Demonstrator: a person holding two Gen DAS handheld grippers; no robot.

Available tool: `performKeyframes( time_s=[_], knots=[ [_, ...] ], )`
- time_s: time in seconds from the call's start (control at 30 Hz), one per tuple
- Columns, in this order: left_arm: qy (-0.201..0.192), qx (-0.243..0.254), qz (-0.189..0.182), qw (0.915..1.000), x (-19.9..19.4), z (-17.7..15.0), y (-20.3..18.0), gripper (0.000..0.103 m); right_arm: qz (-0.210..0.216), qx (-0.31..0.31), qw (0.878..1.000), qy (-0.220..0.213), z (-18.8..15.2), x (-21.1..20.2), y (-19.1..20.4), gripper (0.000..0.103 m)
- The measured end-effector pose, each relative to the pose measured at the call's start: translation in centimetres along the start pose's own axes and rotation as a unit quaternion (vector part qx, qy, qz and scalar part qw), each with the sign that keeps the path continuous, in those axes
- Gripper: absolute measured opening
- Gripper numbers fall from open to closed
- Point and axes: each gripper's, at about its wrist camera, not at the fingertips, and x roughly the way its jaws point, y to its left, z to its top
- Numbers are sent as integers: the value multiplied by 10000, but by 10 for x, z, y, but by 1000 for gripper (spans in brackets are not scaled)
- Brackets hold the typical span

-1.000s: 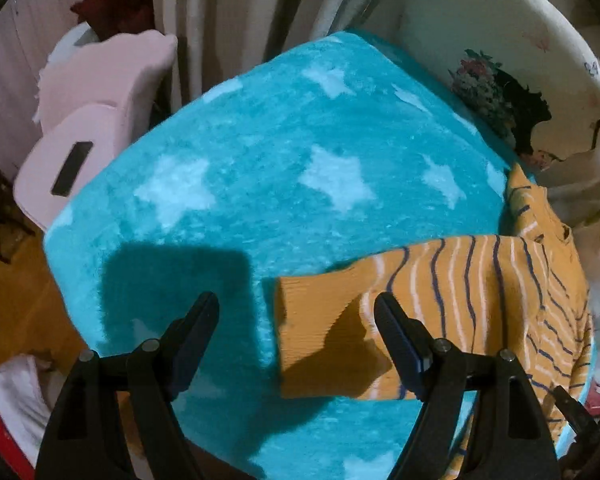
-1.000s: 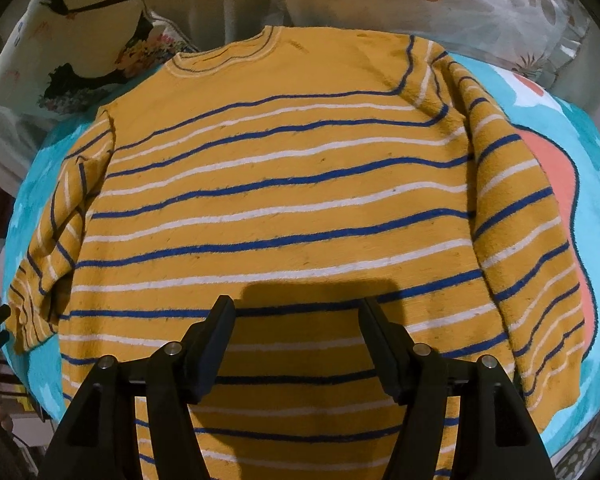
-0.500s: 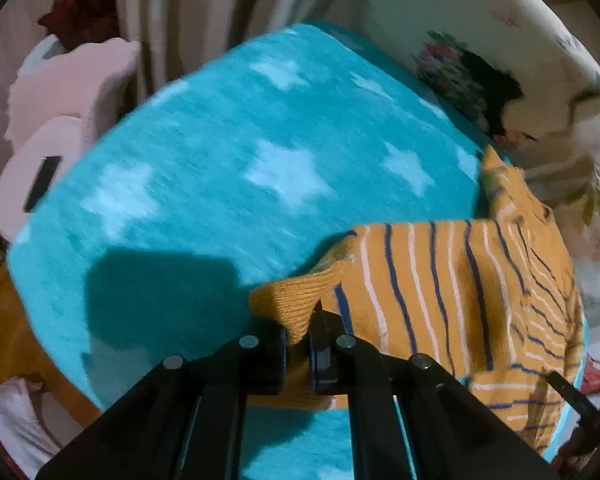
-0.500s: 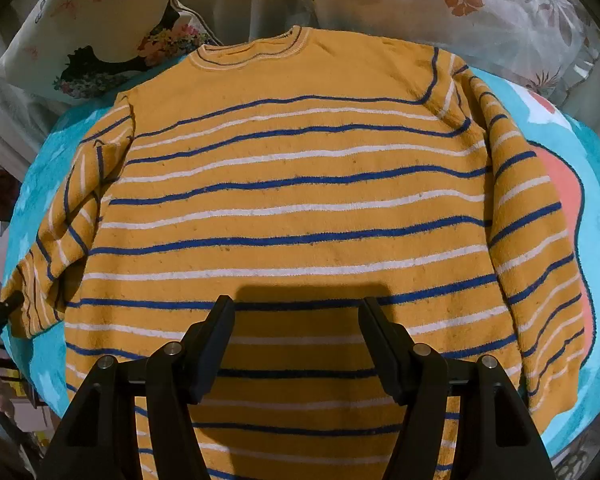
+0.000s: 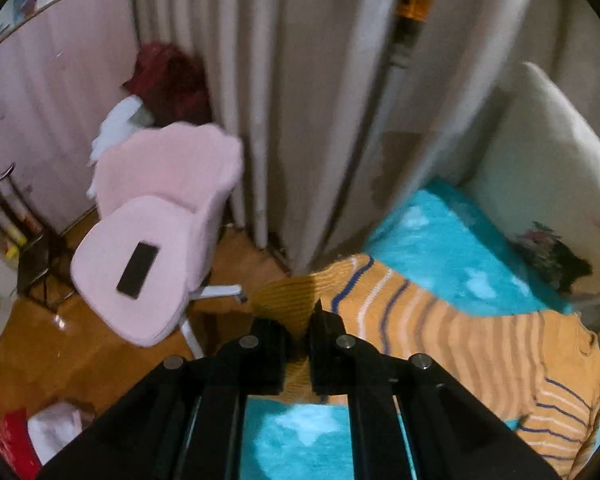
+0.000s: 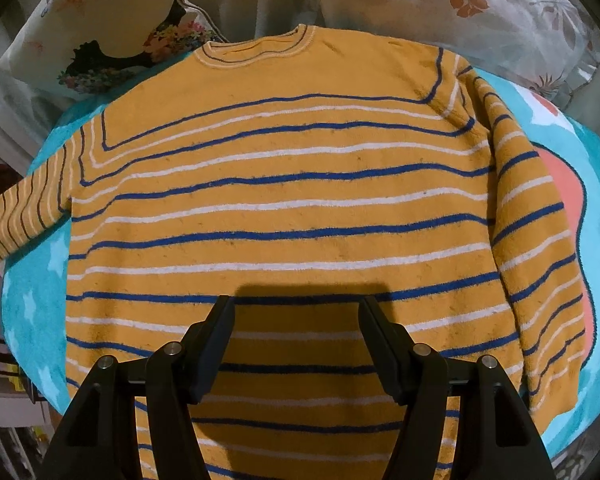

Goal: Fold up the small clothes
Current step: 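Grasp the sleeve cuff nearest the left tool and lift it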

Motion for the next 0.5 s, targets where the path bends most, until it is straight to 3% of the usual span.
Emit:
performKeyframes(
  time_s=[0.27, 0.5],
  knots=[
    [-109, 754, -1107, 9909, -41, -18, -111, 7, -45, 154, 9998, -108, -6, -4, -17, 69],
    [85, 1441, -2092, 9672, -75, -60, -238, 7, 147, 454, 9987, -178, -12, -6, -55, 69]
  ],
)
